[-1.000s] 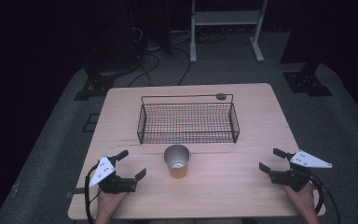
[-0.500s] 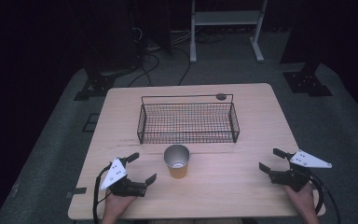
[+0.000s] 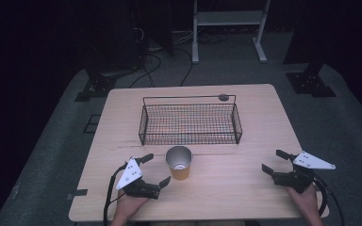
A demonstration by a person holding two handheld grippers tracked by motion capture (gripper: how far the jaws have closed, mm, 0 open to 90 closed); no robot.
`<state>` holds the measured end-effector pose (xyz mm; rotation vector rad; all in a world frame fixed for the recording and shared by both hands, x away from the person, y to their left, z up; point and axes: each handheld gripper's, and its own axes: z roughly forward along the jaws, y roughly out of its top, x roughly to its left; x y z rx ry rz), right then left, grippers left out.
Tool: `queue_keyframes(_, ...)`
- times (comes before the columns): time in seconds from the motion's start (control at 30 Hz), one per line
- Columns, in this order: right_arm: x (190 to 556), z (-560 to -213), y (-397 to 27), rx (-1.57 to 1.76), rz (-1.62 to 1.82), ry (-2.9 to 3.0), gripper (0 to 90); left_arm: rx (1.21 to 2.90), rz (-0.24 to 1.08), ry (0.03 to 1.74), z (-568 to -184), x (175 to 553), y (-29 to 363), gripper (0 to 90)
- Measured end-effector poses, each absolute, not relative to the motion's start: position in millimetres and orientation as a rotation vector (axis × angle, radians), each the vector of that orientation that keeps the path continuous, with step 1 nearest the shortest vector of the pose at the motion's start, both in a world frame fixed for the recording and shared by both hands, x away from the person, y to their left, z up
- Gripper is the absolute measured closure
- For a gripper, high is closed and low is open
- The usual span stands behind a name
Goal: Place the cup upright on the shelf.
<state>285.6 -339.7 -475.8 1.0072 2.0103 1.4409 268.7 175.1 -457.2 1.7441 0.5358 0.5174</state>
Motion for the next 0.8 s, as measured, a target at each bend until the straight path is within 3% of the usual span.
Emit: queue_keyframes(0.8,286,-476,-339,1.000,1.443,2.013,12.9,1.789,0.471,0.554,-466,284,135,1.0)
